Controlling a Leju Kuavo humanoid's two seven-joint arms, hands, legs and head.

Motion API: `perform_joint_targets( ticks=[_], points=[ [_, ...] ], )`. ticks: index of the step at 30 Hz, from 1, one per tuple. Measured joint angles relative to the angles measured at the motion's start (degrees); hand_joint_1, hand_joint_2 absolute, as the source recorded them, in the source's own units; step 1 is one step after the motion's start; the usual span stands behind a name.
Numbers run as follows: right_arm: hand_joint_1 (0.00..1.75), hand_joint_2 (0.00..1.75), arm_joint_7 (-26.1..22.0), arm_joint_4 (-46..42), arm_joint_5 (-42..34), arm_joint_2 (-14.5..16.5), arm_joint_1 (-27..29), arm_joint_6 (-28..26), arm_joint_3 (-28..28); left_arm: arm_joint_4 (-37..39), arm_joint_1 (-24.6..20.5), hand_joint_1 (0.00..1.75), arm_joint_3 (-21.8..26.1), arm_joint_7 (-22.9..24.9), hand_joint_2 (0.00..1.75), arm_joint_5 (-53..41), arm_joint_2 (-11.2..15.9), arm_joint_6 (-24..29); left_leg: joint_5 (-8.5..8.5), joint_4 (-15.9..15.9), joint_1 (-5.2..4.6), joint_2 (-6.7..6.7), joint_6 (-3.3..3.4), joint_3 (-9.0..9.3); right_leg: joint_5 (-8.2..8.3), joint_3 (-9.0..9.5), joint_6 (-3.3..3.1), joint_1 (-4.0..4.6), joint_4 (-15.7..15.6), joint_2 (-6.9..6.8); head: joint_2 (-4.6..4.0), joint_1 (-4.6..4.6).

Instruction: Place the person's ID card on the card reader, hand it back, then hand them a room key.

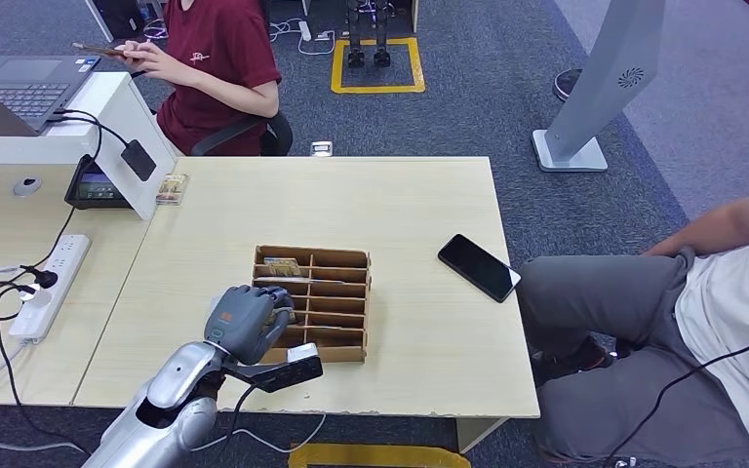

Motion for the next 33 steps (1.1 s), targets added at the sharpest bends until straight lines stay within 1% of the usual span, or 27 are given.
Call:
perform_joint_targets(
  ticks=[33],
  points=[
    [0.00,1.75,0.0,0.0,0.0,0.0,0.0,0.0,0.0,0.0,0.0,1.75,0.0,0.0,1.75,0.0,0.0,0.0,0.00,0.0,0.00,0.00,0.00,0.00,0.00,0.00,0.00,0.00,0.0,0.00,0.00,-0.01]
  ],
)
